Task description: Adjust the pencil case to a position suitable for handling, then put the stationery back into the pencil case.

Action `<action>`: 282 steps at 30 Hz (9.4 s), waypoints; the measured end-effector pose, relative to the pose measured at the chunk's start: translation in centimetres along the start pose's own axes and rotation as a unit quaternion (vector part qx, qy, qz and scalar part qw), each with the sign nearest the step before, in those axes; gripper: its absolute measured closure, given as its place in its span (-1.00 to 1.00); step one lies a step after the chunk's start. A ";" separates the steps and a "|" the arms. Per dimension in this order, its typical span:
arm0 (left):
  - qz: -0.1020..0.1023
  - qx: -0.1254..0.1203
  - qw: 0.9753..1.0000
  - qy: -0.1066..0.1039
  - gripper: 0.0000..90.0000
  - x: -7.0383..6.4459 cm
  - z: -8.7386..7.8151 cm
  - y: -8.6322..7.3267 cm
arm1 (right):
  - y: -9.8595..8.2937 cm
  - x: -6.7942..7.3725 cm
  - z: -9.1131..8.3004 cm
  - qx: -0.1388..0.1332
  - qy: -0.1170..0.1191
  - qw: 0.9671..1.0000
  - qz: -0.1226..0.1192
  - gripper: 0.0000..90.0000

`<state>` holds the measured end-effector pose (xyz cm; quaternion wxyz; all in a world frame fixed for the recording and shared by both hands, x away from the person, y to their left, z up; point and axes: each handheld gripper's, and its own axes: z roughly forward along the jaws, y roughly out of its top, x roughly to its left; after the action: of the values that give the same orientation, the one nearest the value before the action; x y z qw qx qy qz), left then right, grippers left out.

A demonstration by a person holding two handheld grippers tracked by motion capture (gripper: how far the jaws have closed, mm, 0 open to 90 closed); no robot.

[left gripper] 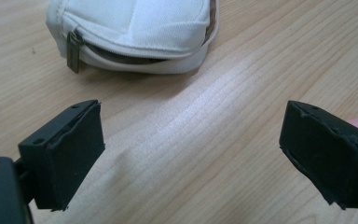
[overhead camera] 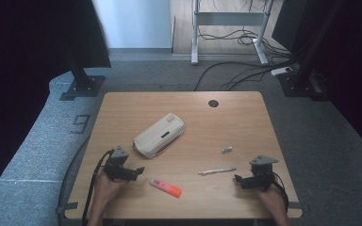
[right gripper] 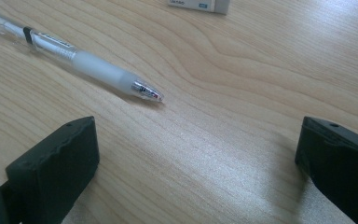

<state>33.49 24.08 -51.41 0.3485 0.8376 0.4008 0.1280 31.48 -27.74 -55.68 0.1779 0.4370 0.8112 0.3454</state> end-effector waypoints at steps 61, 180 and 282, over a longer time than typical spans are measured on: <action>0.047 0.042 0.998 0.001 0.10 0.6 7.9 8.8 | 0.1 0.0 0.1 0.000 0.000 1.000 -0.001 -1.00; 0.000 -0.021 0.994 -0.105 0.69 0.3 0.2 5.7 | 7.1 0.3 3.8 -0.009 0.016 0.999 0.031 -0.50; 0.011 -0.031 0.994 -0.108 0.69 -0.1 0.1 5.9 | 16.9 11.9 12.2 -0.009 0.146 0.986 -0.082 0.04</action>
<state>36.89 21.36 -47.46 0.4141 0.8395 0.3477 0.0529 41.96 -6.50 -51.94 0.0888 0.3121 0.8586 0.3968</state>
